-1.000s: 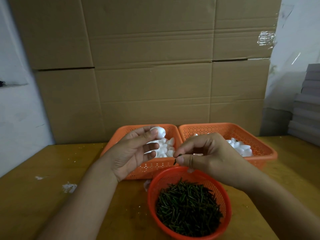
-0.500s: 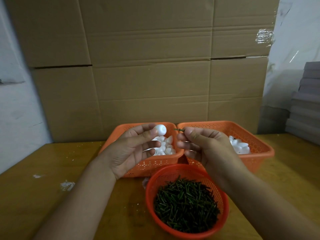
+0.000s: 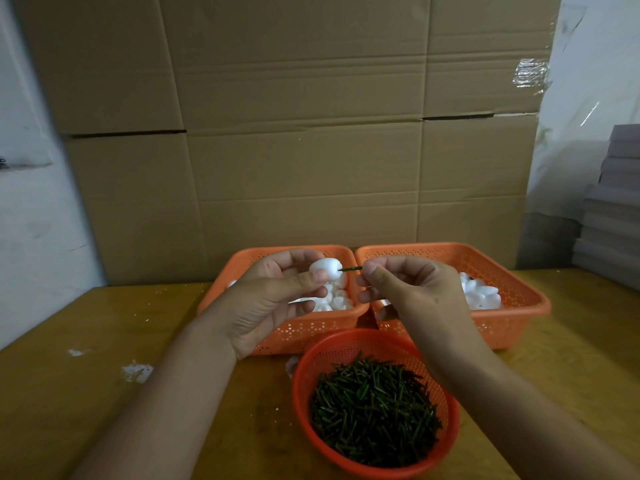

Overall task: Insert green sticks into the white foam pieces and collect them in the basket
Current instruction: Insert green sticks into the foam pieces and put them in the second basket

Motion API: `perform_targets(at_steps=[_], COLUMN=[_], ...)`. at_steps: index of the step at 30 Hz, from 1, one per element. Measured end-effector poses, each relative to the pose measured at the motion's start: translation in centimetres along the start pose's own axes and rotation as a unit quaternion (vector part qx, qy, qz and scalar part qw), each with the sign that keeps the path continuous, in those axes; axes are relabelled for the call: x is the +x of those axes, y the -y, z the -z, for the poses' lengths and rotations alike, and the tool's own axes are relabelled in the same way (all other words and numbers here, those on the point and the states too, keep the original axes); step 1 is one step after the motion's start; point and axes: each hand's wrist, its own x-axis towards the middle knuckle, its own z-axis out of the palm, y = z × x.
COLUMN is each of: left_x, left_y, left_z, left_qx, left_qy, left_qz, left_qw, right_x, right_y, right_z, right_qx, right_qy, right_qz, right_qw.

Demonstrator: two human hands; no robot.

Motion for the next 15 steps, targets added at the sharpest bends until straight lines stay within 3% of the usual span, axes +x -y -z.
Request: perform_targets(at_steps=[15], left_x=[-0.25], left_y=[-0.06], left_z=[-0.80], left_qx=[0.023], left_qy=[0.020], left_qz=[-0.019], left_qw=[0.999], right_x=[-0.06], right_y=[-0.19], right_z=[-0.17], right_qx=[-0.020], right_qy=[0.012], right_qz=[0.003], right_qw=[1.000])
